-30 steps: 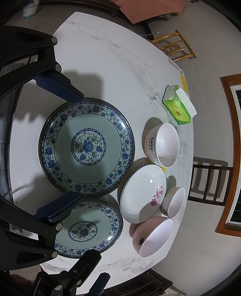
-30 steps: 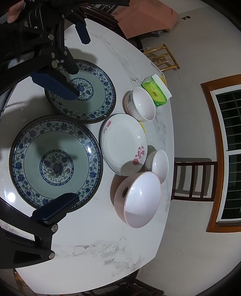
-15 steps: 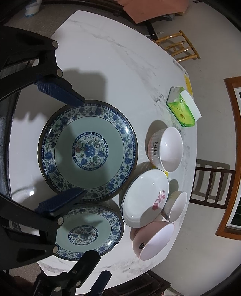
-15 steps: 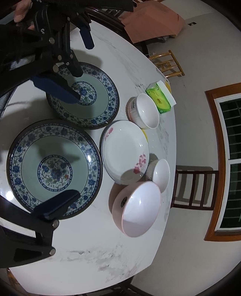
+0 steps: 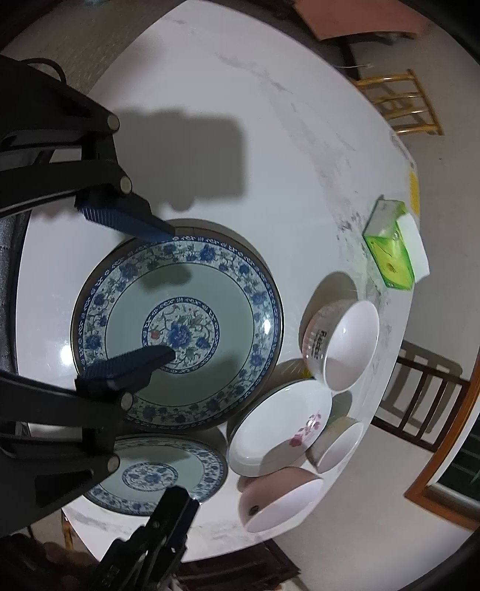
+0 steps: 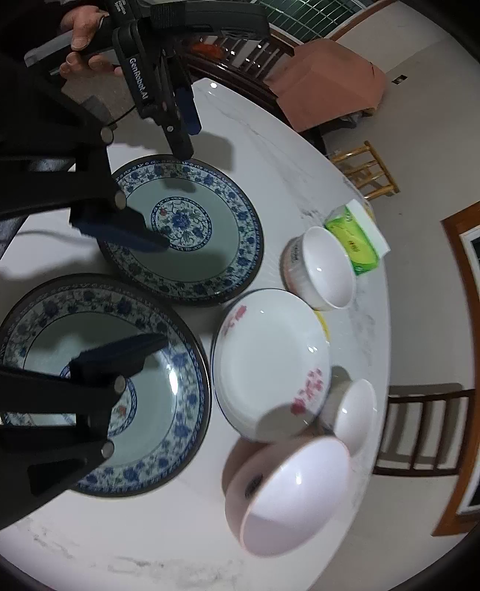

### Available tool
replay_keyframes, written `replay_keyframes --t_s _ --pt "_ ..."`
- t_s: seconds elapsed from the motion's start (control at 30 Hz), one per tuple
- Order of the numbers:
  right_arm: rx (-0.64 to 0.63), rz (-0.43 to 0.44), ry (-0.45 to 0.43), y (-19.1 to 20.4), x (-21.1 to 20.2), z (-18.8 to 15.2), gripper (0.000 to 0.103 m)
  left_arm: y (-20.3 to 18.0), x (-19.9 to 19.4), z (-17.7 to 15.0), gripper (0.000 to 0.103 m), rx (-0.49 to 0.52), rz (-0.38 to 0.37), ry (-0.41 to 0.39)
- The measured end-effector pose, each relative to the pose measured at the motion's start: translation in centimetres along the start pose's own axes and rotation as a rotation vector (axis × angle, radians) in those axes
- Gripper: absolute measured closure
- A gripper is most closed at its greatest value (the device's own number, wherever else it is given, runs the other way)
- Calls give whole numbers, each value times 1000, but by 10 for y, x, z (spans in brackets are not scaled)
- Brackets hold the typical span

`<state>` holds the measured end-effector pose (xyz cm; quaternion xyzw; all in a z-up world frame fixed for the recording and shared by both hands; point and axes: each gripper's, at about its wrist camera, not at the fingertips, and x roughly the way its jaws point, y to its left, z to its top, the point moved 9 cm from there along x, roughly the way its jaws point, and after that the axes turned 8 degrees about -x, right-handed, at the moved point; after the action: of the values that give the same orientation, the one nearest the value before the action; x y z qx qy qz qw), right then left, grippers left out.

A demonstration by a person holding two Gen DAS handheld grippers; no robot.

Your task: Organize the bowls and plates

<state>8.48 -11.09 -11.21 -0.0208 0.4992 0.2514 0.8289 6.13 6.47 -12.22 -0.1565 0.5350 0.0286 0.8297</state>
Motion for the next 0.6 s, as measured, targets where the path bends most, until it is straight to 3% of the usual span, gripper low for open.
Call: replay_keyframes --t_s 0.17,0.27,0.6 --pt "3 43 49 2 22 12 59 13 7 7 53 -67 -65 33" --pt "24 70 89 -2 37 17 60 22 12 9 62 -115 -105 63" --pt "32 74 185 -10 80 28 66 43 34 8 73 -193 -142 134"
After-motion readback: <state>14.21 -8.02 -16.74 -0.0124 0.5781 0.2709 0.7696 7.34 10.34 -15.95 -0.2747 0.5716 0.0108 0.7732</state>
